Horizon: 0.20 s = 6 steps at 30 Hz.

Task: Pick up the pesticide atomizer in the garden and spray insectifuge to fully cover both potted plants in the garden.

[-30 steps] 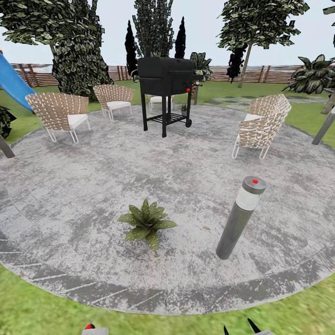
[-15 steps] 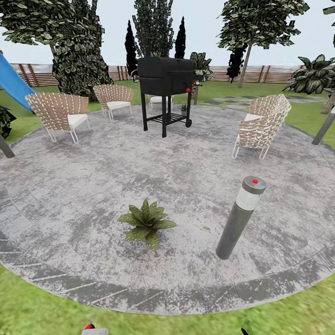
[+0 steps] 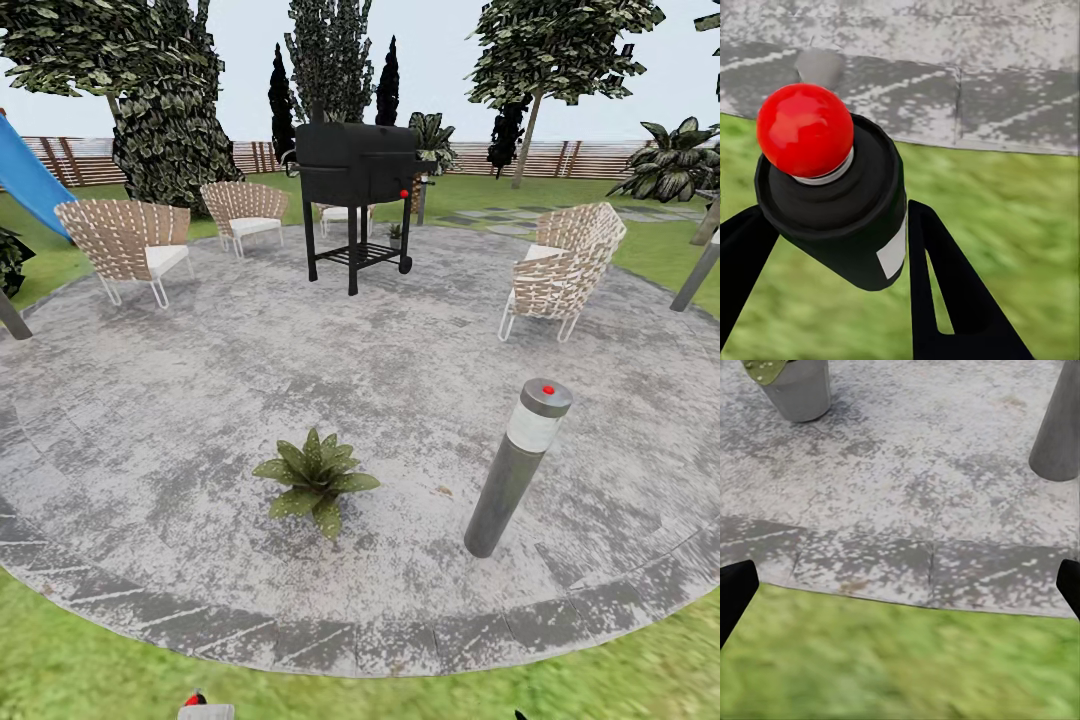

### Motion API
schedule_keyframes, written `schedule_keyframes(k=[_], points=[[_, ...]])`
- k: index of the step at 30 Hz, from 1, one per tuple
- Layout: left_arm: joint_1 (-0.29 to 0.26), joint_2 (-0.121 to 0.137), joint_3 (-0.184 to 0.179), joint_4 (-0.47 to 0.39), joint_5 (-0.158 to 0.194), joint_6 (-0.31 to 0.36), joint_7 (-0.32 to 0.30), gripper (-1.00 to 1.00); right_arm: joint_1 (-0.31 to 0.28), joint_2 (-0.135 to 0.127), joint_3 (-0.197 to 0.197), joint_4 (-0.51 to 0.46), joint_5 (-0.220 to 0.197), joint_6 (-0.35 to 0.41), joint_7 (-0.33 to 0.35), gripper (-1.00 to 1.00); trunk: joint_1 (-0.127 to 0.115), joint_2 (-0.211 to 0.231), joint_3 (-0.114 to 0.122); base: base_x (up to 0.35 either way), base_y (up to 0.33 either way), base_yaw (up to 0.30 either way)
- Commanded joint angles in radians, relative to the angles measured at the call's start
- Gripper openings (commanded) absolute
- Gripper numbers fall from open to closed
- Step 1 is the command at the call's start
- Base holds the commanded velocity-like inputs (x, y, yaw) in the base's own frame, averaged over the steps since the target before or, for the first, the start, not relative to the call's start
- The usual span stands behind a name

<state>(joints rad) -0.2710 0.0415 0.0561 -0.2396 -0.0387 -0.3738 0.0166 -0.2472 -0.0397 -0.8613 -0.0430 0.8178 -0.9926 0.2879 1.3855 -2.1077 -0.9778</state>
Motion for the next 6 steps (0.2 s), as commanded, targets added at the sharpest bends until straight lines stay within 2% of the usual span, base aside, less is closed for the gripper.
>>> schedule_keyframes(k=[1, 6], points=[[-0.001, 0.000, 0.005, 0.001, -0.004, -0.004, 0.000, -1.00, -0.001, 0.000, -0.008, 0.000, 0.000, -0.001, 0.010, 1.00, 0.000, 0.000, -0.001, 0.000, 0.000, 0.000], [-0.001, 0.000, 0.004, -0.001, -0.004, -0.004, 0.000, -1.00, -0.001, 0.000, -0.008, 0.000, 0.000, -0.001, 0.010, 1.00, 0.000, 0.000, -0.001, 0.000, 0.000, 0.000]])
